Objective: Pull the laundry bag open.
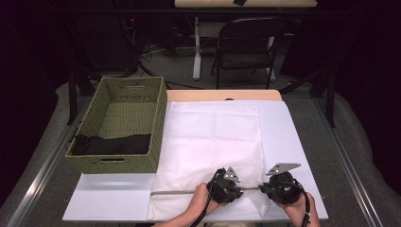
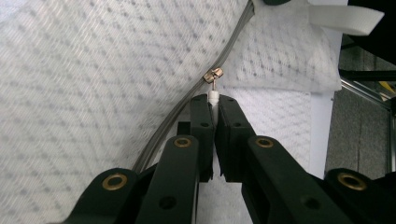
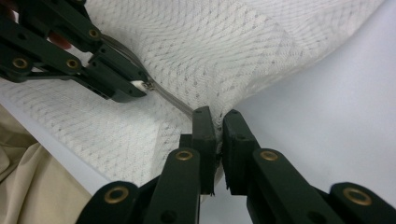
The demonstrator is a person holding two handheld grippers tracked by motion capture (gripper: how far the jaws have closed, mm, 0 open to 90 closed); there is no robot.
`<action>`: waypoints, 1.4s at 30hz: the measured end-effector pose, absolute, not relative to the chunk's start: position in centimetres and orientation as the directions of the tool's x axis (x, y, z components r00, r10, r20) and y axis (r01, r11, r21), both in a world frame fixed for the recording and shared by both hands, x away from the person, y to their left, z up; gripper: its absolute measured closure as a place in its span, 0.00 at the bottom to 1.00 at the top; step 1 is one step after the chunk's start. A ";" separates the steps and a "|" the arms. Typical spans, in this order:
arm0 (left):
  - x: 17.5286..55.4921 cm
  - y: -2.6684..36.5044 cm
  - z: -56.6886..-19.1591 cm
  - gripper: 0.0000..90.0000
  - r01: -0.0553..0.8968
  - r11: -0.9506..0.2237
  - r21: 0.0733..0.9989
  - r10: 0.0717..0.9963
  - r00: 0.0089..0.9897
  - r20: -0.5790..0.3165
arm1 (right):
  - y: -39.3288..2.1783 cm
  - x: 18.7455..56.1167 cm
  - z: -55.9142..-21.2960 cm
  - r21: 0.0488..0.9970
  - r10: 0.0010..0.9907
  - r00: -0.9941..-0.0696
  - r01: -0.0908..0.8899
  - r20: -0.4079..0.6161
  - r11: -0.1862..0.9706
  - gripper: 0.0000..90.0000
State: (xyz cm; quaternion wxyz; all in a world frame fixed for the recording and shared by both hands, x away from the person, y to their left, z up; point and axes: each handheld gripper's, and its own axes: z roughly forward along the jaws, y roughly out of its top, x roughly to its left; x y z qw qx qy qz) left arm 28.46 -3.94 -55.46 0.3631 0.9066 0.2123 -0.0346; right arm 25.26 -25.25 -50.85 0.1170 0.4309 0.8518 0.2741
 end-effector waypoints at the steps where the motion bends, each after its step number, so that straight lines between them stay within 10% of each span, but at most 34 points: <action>1: 28.4 -3.8 -55.4 0.96 0.411 -0.646 0.644 0.364 0.907 -0.213 | -25.3 25.3 -50.9 0.566 0.798 -0.602 0.670 0.034 0.481 0.94; 42: 28.0 1.3 -54.9 0.96 0.440 -0.674 0.593 0.374 0.896 -0.240 | -25.3 25.5 -51.5 0.544 0.802 -0.597 0.677 0.013 0.495 0.94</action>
